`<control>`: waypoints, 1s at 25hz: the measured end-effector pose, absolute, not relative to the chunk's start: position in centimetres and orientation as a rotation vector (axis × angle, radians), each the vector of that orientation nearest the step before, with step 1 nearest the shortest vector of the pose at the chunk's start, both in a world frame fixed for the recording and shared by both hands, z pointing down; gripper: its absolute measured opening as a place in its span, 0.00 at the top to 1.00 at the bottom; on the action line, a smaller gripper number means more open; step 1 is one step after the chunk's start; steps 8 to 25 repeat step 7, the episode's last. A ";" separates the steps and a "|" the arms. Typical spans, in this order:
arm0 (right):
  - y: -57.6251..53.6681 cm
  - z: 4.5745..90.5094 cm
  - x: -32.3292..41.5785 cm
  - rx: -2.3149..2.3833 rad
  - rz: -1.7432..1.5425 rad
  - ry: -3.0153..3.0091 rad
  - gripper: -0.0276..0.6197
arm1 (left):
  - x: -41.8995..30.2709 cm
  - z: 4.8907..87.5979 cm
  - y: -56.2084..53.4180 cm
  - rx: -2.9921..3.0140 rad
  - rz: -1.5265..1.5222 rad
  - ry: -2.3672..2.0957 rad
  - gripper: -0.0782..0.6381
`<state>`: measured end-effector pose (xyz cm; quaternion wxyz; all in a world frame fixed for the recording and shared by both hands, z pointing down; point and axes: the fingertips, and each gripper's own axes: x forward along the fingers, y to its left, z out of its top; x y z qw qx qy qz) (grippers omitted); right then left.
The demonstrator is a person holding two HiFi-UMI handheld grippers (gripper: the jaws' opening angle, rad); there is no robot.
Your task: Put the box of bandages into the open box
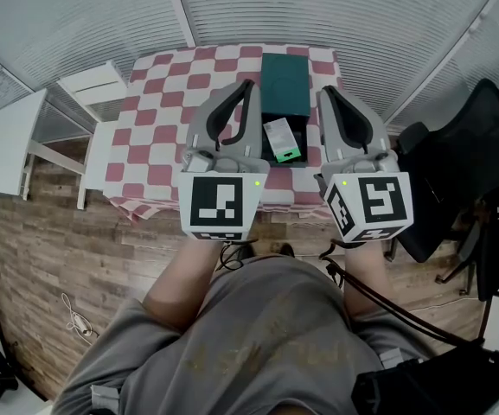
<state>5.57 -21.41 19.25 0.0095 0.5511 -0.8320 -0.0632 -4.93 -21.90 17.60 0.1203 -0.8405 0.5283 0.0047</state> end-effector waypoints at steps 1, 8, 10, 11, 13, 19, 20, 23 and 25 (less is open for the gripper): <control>-21.4 19.3 5.6 1.723 -0.197 -2.598 0.92 | -4.9 17.6 -21.9 -2.456 0.014 1.543 0.89; -21.5 19.3 5.5 1.725 -0.197 -2.596 0.92 | -5.1 17.7 -22.0 -2.459 0.017 1.540 0.89; -21.5 19.3 5.5 1.725 -0.197 -2.596 0.92 | -5.1 17.7 -22.0 -2.459 0.017 1.540 0.89; -21.5 19.3 5.5 1.725 -0.197 -2.596 0.92 | -5.1 17.7 -22.0 -2.459 0.017 1.540 0.89; -21.5 19.3 5.5 1.725 -0.197 -2.596 0.92 | -5.1 17.7 -22.0 -2.459 0.017 1.540 0.89; -21.5 19.3 5.5 1.725 -0.197 -2.596 0.92 | -5.1 17.7 -22.0 -2.459 0.017 1.540 0.89; -21.5 19.3 5.5 1.725 -0.197 -2.596 0.92 | -5.1 17.7 -22.0 -2.459 0.017 1.540 0.89; -21.5 19.3 5.5 1.725 -0.197 -2.596 0.92 | -5.1 17.7 -22.0 -2.459 0.017 1.540 0.89; -21.5 19.3 5.5 1.725 -0.197 -2.596 0.92 | -5.1 17.7 -22.0 -2.459 0.017 1.540 0.89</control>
